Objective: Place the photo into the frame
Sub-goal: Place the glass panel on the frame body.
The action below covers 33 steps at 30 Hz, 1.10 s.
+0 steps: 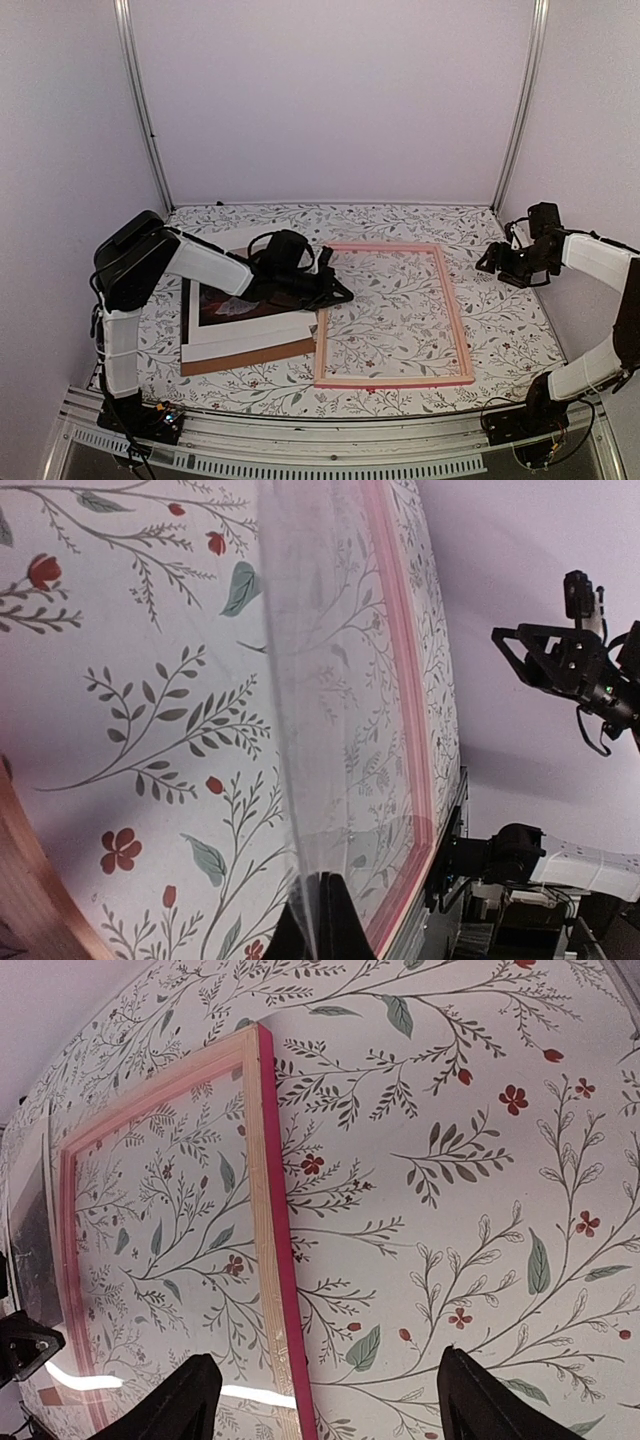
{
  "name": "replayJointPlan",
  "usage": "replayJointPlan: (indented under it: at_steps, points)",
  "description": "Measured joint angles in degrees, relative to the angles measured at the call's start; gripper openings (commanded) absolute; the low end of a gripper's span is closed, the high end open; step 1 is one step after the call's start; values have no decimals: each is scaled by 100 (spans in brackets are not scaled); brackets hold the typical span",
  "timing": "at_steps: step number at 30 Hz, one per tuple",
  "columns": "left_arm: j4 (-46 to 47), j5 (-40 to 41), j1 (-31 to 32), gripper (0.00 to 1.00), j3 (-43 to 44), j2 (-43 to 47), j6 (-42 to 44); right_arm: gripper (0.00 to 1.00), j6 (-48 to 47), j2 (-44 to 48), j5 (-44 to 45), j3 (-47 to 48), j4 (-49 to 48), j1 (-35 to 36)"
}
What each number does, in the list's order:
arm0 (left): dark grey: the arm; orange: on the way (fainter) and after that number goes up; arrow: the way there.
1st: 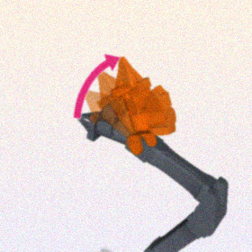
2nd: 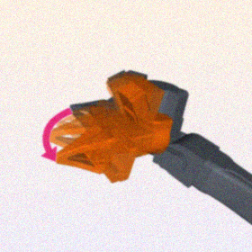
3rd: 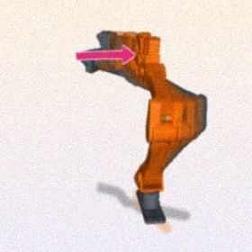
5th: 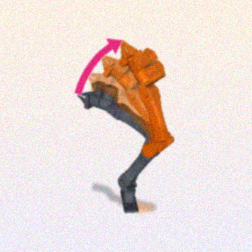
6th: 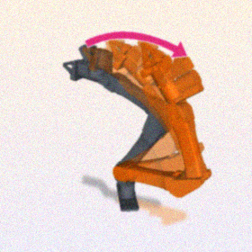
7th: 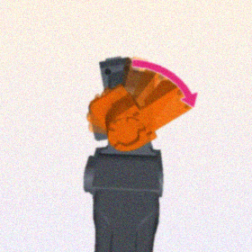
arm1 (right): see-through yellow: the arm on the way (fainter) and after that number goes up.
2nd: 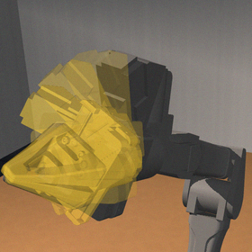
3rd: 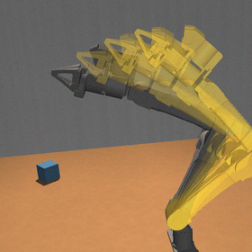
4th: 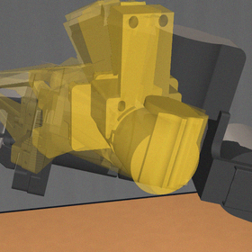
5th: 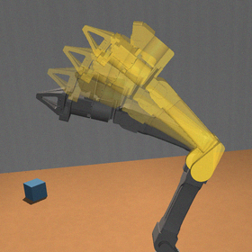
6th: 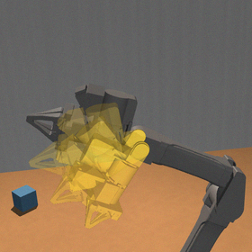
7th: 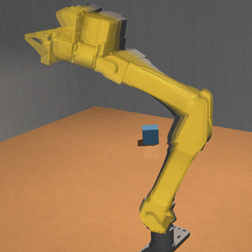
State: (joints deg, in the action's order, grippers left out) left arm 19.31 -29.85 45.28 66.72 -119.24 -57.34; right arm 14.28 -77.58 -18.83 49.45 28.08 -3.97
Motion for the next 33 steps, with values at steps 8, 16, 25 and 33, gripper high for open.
replayJointPlan:
  at_steps: [8,16,25,33]
  points:
    - [-37,61,-2,0,-114,52,20,78,2,-238,2,0,-120,271]
    - [-39,81,-2,0,-197,74,24,79,4,-422,24,-4,-225,525]
    - [-35,81,-2,0,-219,74,28,83,9,-577,52,-122,-396,857]
    - [-22,90,-2,0,-240,74,31,99,50,-680,205,-160,-415,1029]
